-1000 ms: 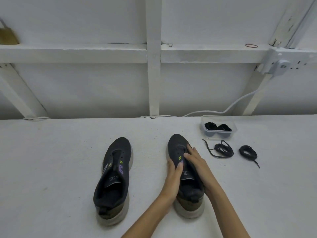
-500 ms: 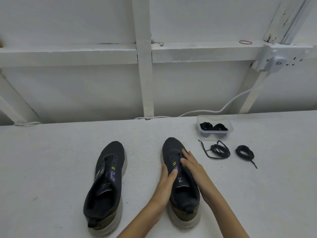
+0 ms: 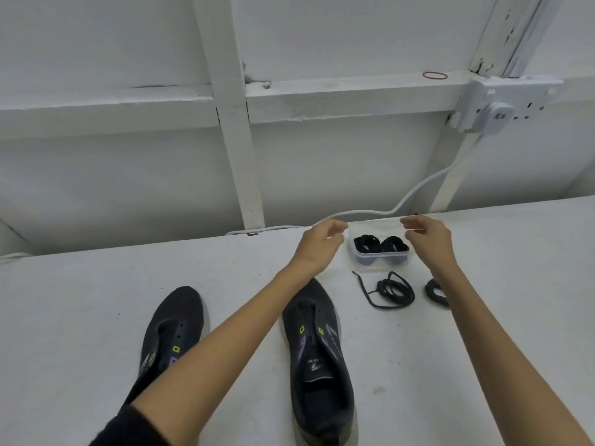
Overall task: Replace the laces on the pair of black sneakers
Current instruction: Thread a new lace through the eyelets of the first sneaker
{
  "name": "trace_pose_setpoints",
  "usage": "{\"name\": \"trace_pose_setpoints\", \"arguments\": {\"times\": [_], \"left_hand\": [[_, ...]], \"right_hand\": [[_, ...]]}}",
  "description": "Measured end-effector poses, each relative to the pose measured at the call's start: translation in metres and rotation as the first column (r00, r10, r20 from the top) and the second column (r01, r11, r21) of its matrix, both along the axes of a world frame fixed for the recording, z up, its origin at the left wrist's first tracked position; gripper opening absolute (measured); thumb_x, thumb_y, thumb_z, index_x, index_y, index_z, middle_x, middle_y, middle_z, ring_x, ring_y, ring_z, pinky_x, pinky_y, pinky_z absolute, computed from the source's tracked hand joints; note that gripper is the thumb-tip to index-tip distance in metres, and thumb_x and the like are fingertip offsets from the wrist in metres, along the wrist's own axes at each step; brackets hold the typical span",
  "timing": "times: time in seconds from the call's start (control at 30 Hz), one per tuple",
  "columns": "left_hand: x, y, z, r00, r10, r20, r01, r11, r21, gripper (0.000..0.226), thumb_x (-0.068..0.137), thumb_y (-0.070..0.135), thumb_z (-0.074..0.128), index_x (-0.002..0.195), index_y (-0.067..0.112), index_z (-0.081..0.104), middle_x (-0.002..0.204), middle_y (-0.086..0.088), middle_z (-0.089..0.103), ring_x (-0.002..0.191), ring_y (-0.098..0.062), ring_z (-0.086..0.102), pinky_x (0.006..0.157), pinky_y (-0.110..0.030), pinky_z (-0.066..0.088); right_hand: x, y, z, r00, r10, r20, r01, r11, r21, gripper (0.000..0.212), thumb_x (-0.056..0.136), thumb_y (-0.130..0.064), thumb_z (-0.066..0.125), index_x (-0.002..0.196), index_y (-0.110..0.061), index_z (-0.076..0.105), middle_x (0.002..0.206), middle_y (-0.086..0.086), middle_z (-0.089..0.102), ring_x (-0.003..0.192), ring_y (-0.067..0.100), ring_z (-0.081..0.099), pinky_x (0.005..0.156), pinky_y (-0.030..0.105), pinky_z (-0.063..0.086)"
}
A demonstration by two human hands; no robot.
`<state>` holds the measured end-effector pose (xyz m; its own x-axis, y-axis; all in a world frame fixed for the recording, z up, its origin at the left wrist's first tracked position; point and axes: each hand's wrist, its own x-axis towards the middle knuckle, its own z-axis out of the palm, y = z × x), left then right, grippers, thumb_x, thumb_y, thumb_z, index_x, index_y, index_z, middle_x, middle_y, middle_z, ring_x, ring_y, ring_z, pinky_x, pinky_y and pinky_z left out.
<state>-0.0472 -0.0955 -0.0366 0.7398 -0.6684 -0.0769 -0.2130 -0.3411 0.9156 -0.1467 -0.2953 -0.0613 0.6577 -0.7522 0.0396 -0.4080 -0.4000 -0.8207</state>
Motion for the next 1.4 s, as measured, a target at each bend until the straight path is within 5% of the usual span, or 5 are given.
{"name": "trace_pose_setpoints", "arguments": {"times": [0.3, 0.63, 0.77, 0.97, 1.4], "left_hand": [[0.017, -0.1, -0.04, 0.775, -0.419, 0.473, 0.135, 0.841, 0.524, 0.044, 0.095, 0.002, 0.041, 0.136, 0.014, 0.052, 0.132, -0.009, 0.054, 0.119, -0.03, 0.052, 0.087, -0.04, 0.046], [0.026, -0.135, -0.05, 0.52, -0.654, 0.549, -0.052, 0.618, 0.785, 0.025, 0.094, 0.006, 0.051, 0.114, 0.016, 0.062, 0.116, -0.003, 0.064, 0.108, -0.021, 0.061, 0.073, -0.027, 0.036], [0.027, -0.138, -0.051, 0.52, -0.64, 0.566, -0.057, 0.635, 0.771, 0.024, 0.093, 0.001, 0.051, 0.113, 0.011, 0.062, 0.116, -0.007, 0.063, 0.109, -0.023, 0.06, 0.081, -0.029, 0.043], [0.037, -0.135, -0.039, 0.551, -0.66, 0.511, 0.049, 0.637, 0.769, 0.022, 0.087, 0.0, 0.058, 0.108, 0.004, 0.064, 0.113, -0.015, 0.062, 0.105, -0.032, 0.06, 0.073, -0.032, 0.04], [0.143, 0.053, 0.008, 0.753, -0.313, 0.579, -0.066, 0.84, 0.539, 0.022, 0.085, 0.006, 0.062, 0.103, 0.01, 0.075, 0.093, -0.011, 0.073, 0.089, -0.029, 0.064, 0.071, -0.031, 0.046]], "right_hand": [[0.047, -0.04, -0.022, 0.816, 0.165, -0.555, -0.397, 0.857, -0.329, 0.049, 0.083, 0.009, 0.051, 0.125, -0.013, 0.064, 0.125, 0.011, 0.064, 0.112, 0.027, 0.06, 0.088, 0.032, 0.047], [0.071, -0.036, -0.036, 0.633, 0.087, -0.769, -0.575, 0.718, -0.392, 0.024, 0.086, 0.001, 0.05, 0.101, -0.008, 0.067, 0.096, 0.01, 0.059, 0.081, 0.026, 0.055, 0.068, 0.029, 0.04], [0.074, -0.036, -0.037, 0.613, 0.051, -0.788, -0.569, 0.72, -0.396, 0.02, 0.087, 0.003, 0.053, 0.072, -0.01, 0.05, 0.071, 0.003, 0.037, 0.075, 0.024, 0.045, 0.066, 0.028, 0.037], [0.075, -0.035, -0.017, 0.63, 0.181, -0.755, -0.563, 0.776, -0.284, 0.021, 0.085, 0.003, 0.055, 0.101, 0.001, 0.068, 0.105, 0.018, 0.06, 0.088, 0.031, 0.058, 0.069, 0.033, 0.045], [0.147, 0.067, 0.067, 0.737, 0.487, -0.47, -0.608, 0.781, -0.144, 0.013, 0.073, -0.002, 0.069, 0.073, -0.015, 0.064, 0.077, 0.007, 0.06, 0.074, 0.022, 0.055, 0.051, 0.022, 0.037]]}}
